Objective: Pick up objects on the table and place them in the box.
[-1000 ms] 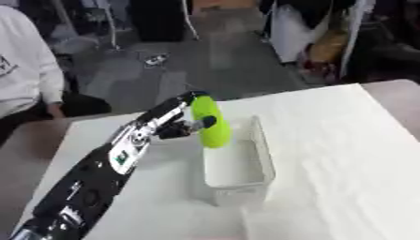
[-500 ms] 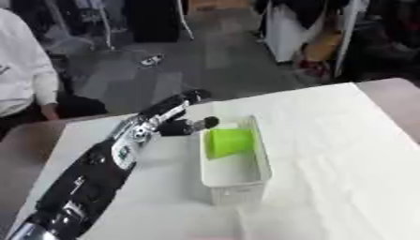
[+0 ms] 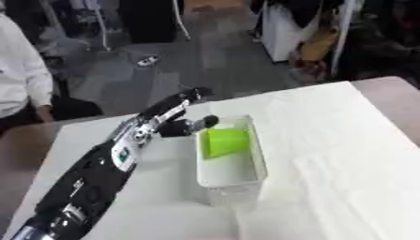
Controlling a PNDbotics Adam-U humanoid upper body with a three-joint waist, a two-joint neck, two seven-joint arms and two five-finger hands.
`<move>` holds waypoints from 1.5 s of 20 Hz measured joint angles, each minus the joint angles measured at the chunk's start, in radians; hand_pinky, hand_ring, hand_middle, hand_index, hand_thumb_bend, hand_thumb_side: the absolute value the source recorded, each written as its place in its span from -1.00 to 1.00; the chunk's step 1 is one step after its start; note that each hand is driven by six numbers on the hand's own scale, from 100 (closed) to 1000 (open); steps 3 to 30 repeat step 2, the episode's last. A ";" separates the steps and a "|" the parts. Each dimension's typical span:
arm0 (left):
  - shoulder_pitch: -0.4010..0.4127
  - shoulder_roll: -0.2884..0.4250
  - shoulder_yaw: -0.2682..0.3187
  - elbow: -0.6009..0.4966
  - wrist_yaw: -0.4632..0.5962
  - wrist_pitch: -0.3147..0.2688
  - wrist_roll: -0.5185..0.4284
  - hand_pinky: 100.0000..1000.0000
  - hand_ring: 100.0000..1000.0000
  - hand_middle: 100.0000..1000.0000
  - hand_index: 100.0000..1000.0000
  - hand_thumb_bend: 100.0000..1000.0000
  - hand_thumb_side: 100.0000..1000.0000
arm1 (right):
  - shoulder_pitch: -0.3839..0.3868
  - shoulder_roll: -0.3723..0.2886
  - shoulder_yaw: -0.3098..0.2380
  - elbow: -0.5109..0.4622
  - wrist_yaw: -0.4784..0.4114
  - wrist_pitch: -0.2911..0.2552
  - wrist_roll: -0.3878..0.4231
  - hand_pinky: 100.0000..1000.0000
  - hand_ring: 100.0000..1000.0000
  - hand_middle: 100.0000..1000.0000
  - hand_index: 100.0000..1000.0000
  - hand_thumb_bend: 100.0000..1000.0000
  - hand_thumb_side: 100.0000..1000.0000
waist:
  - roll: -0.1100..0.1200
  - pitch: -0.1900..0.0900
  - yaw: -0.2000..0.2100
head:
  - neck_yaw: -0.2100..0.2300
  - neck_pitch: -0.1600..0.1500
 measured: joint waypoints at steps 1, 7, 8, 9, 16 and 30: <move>0.020 0.009 0.000 -0.036 0.011 -0.006 0.036 0.57 0.84 0.97 1.00 -0.69 1.00 | 0.000 0.000 0.000 0.000 0.000 -0.001 -0.001 -0.97 -0.56 -0.56 -0.53 -0.44 -0.18 | 0.000 0.000 0.001 | -0.005 -0.001; 0.048 0.019 0.000 -0.078 0.026 -0.010 0.079 0.37 0.72 0.88 0.94 -0.75 0.96 | 0.000 -0.001 -0.001 0.000 0.001 -0.001 -0.002 -0.98 -0.56 -0.56 -0.53 -0.44 -0.18 | 0.000 0.000 0.004 | -0.012 -0.003; 0.048 0.019 0.000 -0.078 0.026 -0.010 0.079 0.37 0.72 0.88 0.94 -0.75 0.96 | 0.000 -0.001 -0.001 0.000 0.001 -0.001 -0.002 -0.98 -0.56 -0.56 -0.53 -0.44 -0.18 | 0.000 0.000 0.004 | -0.012 -0.003; 0.048 0.019 0.000 -0.078 0.026 -0.010 0.079 0.37 0.72 0.88 0.94 -0.75 0.96 | 0.000 -0.001 -0.001 0.000 0.001 -0.001 -0.002 -0.98 -0.56 -0.56 -0.53 -0.44 -0.18 | 0.000 0.000 0.004 | -0.012 -0.003; 0.048 0.019 0.000 -0.078 0.026 -0.010 0.079 0.37 0.72 0.88 0.94 -0.75 0.96 | 0.000 -0.001 -0.001 0.000 0.001 -0.001 -0.002 -0.98 -0.56 -0.56 -0.53 -0.44 -0.18 | 0.000 0.000 0.004 | -0.012 -0.003; 0.048 0.019 0.000 -0.078 0.026 -0.010 0.079 0.37 0.72 0.88 0.94 -0.75 0.96 | 0.000 -0.001 -0.001 0.000 0.001 -0.001 -0.002 -0.98 -0.56 -0.56 -0.53 -0.44 -0.18 | 0.000 0.000 0.004 | -0.012 -0.003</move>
